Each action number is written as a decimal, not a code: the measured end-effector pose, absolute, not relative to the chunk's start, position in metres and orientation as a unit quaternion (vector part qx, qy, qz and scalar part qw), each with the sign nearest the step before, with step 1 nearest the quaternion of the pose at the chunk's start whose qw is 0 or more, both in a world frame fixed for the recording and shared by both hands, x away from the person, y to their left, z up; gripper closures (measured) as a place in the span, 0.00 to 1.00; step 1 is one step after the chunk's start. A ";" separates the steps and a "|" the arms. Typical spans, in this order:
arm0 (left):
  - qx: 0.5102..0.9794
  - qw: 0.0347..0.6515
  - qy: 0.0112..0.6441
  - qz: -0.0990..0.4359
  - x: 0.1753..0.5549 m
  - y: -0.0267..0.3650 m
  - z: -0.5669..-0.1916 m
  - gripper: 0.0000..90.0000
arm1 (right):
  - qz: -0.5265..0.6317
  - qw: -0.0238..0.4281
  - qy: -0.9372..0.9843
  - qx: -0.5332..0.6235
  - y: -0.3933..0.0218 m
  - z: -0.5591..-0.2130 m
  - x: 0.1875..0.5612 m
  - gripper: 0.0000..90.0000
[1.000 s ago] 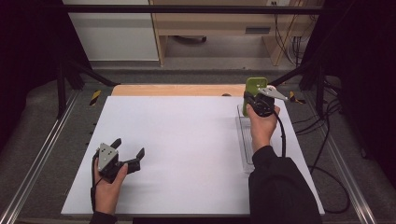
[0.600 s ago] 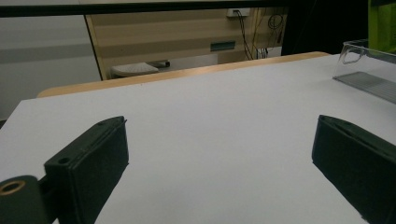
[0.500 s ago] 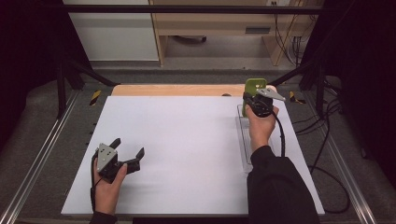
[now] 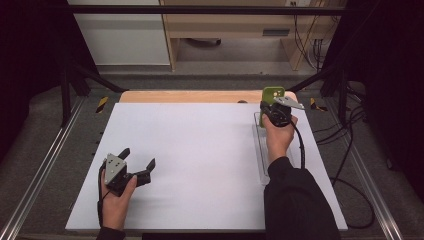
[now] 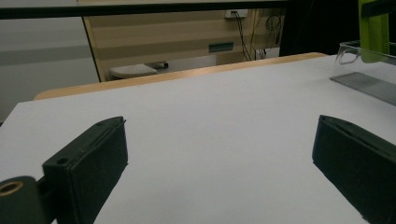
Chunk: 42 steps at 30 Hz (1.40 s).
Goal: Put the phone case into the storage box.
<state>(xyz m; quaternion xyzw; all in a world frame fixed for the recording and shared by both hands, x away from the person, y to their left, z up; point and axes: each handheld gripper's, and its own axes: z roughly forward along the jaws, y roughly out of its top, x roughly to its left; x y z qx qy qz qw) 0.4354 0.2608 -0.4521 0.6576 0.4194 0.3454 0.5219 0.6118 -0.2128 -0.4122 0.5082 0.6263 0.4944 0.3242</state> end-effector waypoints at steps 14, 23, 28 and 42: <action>0.658 0.522 0.420 0.344 0.436 0.261 -0.452 0.03 | 0.486 0.319 0.632 0.512 -0.208 -0.421 0.616 0.98; 0.658 0.523 0.420 0.342 0.436 0.261 -0.453 0.03 | 0.483 0.312 0.629 0.522 -0.207 -0.426 0.620 0.98; 0.659 0.523 0.419 0.342 0.436 0.261 -0.453 0.03 | 0.479 0.313 0.633 0.522 -0.206 -0.428 0.620 0.98; 0.659 0.523 0.419 0.341 0.436 0.261 -0.453 0.03 | 0.475 0.303 0.632 0.532 -0.207 -0.433 0.622 0.98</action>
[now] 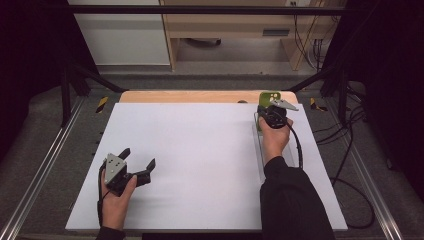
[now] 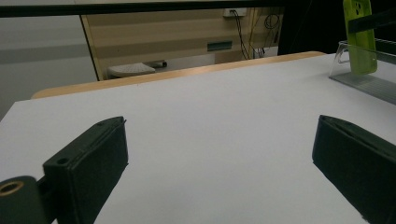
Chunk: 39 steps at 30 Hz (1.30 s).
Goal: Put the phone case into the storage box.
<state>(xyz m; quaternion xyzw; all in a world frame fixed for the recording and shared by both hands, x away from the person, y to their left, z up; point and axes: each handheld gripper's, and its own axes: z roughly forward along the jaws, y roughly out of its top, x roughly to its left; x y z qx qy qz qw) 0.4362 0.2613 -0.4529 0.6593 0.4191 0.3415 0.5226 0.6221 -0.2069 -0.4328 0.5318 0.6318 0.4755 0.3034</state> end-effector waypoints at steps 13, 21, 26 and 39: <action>0.659 0.523 0.419 0.341 0.436 0.261 -0.453 0.03 | 0.472 0.301 0.635 0.533 -0.207 -0.434 0.622 0.98; 0.659 0.523 0.419 0.341 0.436 0.261 -0.453 0.03 | 0.468 0.297 0.636 0.536 -0.208 -0.437 0.623 0.98; 0.660 0.523 0.418 0.341 0.436 0.261 -0.453 0.03 | 0.469 0.295 0.637 0.537 -0.208 -0.437 0.624 0.98; 0.661 0.522 0.418 0.341 0.436 0.261 -0.453 0.03 | 0.468 0.293 0.639 0.536 -0.206 -0.439 0.624 0.98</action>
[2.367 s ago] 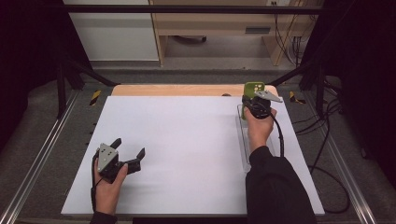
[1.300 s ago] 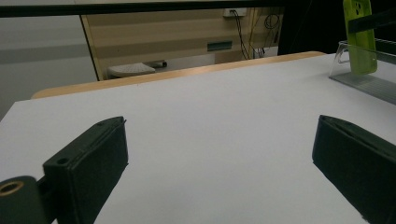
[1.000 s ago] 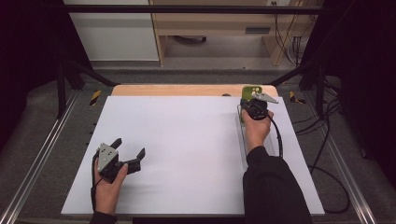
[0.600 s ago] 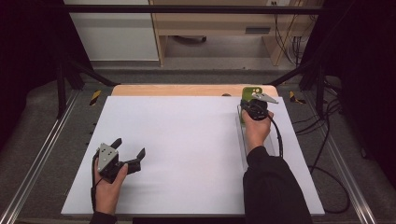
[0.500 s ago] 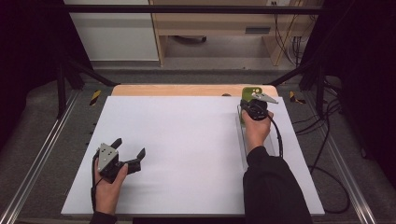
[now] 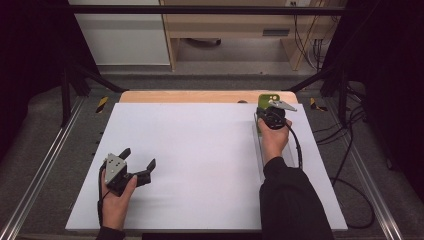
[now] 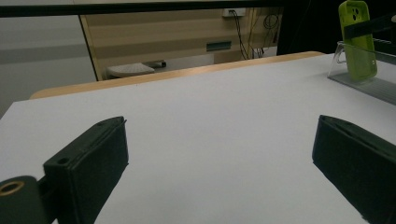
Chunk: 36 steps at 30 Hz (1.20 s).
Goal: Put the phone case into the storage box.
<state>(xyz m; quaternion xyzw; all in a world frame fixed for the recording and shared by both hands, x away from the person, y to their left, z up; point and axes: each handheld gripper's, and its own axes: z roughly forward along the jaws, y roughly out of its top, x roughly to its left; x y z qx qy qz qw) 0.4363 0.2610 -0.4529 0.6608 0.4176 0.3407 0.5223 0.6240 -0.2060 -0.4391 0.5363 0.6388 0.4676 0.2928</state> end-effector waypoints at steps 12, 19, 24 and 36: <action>0.662 0.522 0.417 0.341 0.436 0.261 -0.453 0.03 | 0.466 0.291 0.640 0.537 -0.206 -0.440 0.624 0.98; 0.662 0.522 0.416 0.341 0.436 0.260 -0.453 0.04 | 0.463 0.292 0.643 0.535 -0.206 -0.441 0.624 0.98; 0.662 0.522 0.416 0.341 0.436 0.260 -0.453 0.04 | 0.464 0.292 0.640 0.538 -0.206 -0.442 0.624 0.98; 0.663 0.522 0.415 0.340 0.437 0.259 -0.453 0.04 | 0.465 0.288 0.639 0.541 -0.207 -0.443 0.624 0.98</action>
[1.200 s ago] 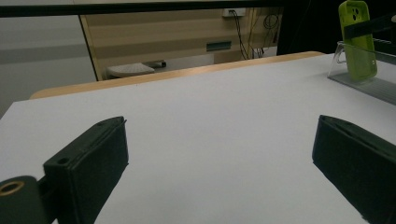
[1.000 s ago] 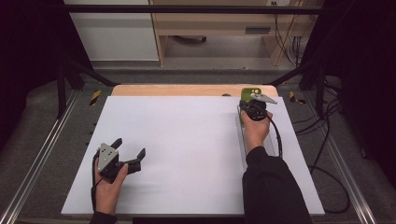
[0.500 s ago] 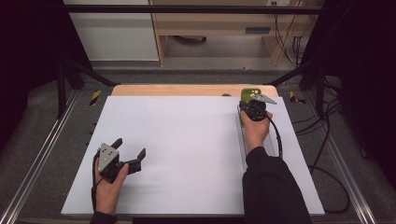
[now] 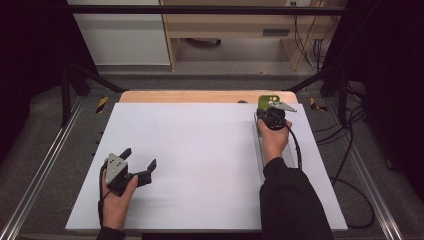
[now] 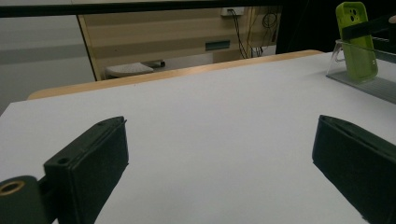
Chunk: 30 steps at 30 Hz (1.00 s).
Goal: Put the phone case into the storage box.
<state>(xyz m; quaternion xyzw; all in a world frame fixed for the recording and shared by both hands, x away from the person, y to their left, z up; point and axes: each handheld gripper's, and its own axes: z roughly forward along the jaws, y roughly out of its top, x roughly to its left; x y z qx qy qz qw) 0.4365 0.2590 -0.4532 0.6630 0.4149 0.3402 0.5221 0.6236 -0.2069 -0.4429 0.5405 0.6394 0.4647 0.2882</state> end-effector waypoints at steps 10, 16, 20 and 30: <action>0.664 0.521 0.415 0.339 0.437 0.259 -0.453 0.04 | 0.465 0.284 0.640 0.542 -0.207 -0.444 0.624 0.98; 0.664 0.521 0.415 0.339 0.437 0.259 -0.453 0.04 | 0.466 0.282 0.640 0.543 -0.207 -0.444 0.626 0.97; 0.665 0.521 0.415 0.339 0.437 0.259 -0.453 0.04 | 0.467 0.279 0.640 0.543 -0.207 -0.444 0.626 0.97; 0.664 0.522 0.415 0.338 0.437 0.259 -0.453 0.04 | 0.468 0.274 0.641 0.543 -0.207 -0.444 0.626 0.96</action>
